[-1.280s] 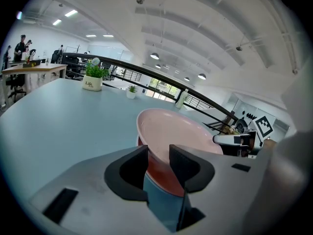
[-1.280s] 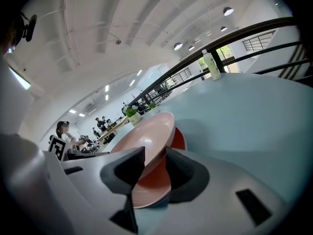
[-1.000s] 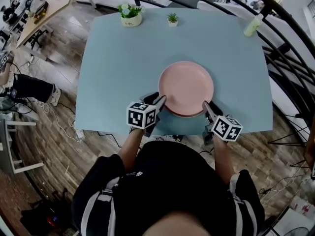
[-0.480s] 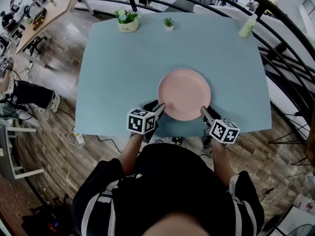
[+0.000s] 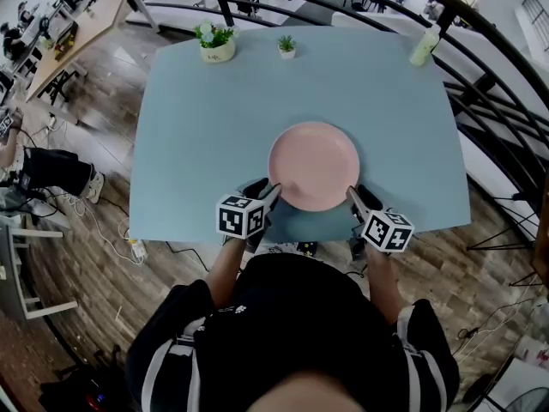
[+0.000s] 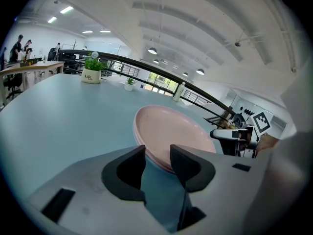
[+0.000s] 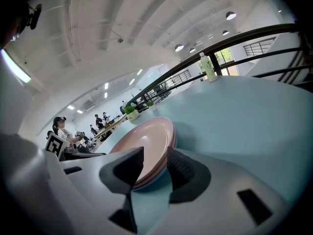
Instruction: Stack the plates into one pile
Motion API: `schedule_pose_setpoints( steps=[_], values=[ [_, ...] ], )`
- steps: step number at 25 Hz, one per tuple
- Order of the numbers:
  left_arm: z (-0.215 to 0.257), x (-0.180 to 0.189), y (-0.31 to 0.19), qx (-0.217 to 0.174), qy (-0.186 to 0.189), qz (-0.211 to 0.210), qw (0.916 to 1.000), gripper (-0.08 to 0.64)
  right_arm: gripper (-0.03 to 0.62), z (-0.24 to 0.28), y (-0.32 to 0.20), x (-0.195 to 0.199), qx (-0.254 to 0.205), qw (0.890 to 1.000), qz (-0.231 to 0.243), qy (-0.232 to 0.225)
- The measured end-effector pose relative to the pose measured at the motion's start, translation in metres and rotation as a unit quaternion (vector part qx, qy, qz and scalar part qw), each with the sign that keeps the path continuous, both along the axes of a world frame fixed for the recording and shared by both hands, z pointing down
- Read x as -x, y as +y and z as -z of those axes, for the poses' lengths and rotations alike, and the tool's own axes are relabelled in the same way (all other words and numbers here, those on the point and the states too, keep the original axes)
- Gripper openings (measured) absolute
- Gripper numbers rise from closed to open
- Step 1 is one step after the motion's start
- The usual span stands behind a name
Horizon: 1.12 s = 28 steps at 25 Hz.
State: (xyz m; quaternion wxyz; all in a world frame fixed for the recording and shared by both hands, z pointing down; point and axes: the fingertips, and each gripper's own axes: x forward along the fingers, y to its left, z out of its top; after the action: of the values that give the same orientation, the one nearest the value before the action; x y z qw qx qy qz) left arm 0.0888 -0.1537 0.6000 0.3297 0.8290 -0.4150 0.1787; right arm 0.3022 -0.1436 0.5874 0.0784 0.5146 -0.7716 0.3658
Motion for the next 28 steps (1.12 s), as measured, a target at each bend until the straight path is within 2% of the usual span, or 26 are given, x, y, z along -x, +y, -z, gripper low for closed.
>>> schedule_pose_setpoints(
  steps=[6,9,12,16,21,28],
  values=[
    [0.016,0.013,-0.008,-0.039,-0.015,0.024,0.9988,0.141,0.141,0.020,-0.006,-0.008,-0.033,0.999,-0.011,-0.003],
    [0.033,0.010,-0.012,-0.072,-0.021,0.013,0.9971,0.140,0.116,0.039,-0.010,-0.004,-0.068,0.998,-0.011,-0.004],
    [0.054,0.003,-0.017,-0.110,-0.019,0.001,0.9937,0.136,0.063,0.062,-0.015,0.003,-0.106,0.994,-0.008,-0.005],
    [0.083,-0.005,-0.018,-0.154,-0.009,-0.012,0.9880,0.063,0.008,0.085,-0.019,0.013,-0.142,0.990,0.002,-0.007],
    [0.112,-0.015,-0.017,-0.205,0.010,-0.035,0.9780,0.028,0.002,0.100,-0.022,0.020,-0.167,0.986,0.011,-0.014],
    [0.117,-0.021,-0.019,-0.224,0.005,-0.057,0.9729,0.028,0.002,0.105,-0.026,0.028,-0.178,0.984,0.024,-0.012]
  ],
)
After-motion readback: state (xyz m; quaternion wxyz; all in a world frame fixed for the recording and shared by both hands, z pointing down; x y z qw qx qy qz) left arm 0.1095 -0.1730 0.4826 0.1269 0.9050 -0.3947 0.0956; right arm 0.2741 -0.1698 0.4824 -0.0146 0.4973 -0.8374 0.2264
